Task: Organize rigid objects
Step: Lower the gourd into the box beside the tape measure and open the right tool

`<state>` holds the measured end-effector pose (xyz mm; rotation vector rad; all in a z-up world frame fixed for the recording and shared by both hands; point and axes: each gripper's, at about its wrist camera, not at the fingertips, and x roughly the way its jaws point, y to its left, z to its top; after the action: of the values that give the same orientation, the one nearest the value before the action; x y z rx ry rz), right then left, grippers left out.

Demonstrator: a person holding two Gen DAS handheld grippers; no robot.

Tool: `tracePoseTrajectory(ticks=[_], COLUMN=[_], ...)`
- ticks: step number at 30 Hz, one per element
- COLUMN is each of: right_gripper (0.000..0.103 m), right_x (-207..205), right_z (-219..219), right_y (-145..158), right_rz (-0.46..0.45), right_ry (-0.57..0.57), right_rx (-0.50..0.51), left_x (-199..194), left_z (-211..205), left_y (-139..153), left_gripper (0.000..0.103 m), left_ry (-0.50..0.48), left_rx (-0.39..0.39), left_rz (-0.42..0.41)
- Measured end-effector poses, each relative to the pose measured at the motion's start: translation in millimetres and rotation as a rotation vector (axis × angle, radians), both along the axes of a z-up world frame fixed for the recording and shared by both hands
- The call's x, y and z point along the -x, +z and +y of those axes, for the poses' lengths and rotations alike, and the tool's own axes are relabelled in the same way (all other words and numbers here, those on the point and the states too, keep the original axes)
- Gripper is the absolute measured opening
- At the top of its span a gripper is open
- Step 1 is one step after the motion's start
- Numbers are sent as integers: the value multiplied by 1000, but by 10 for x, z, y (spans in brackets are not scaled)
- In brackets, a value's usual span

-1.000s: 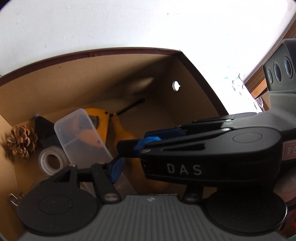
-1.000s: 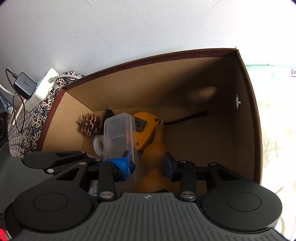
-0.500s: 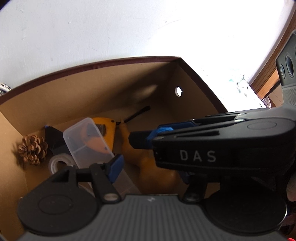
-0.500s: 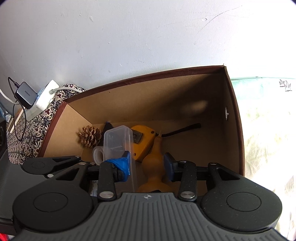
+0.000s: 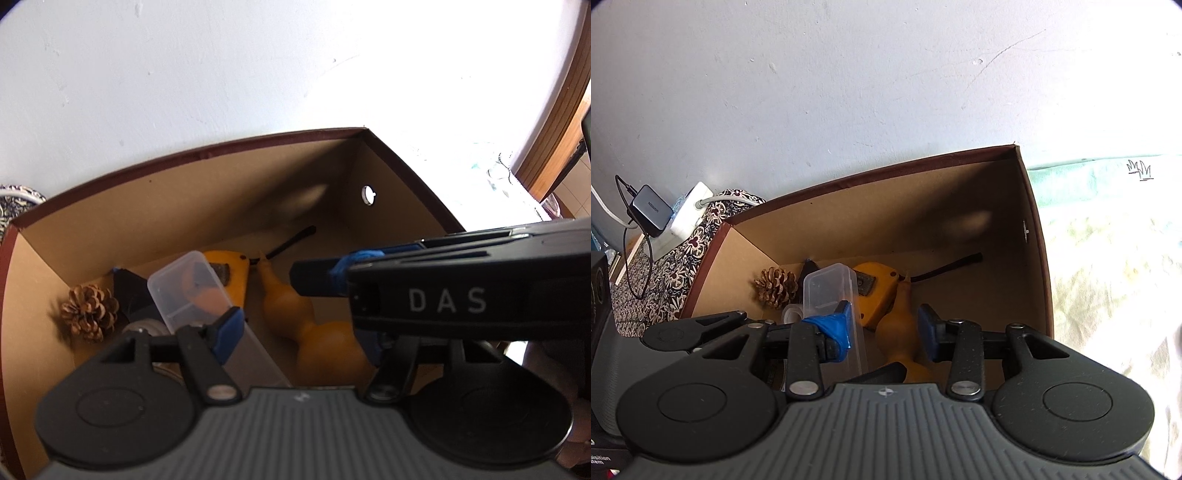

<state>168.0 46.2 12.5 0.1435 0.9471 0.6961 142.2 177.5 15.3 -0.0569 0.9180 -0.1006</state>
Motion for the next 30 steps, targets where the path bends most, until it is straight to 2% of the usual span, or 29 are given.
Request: tracePoseTrajectory(ticks=[17,30], right_gripper=[22,19], right_x=[117,159], right_z=[-148,-162], right_y=[56,52], right_rz=[-28,-61], right_ry=[-29,-44], right_rx=[-54,-53], left_x=[68,57], left_z=[-73,-98], left_y=[6,-19], left_gripper=[68,70], left_ry=[29,37], left_rx=[-83,-112], left_rz=[-51,-49])
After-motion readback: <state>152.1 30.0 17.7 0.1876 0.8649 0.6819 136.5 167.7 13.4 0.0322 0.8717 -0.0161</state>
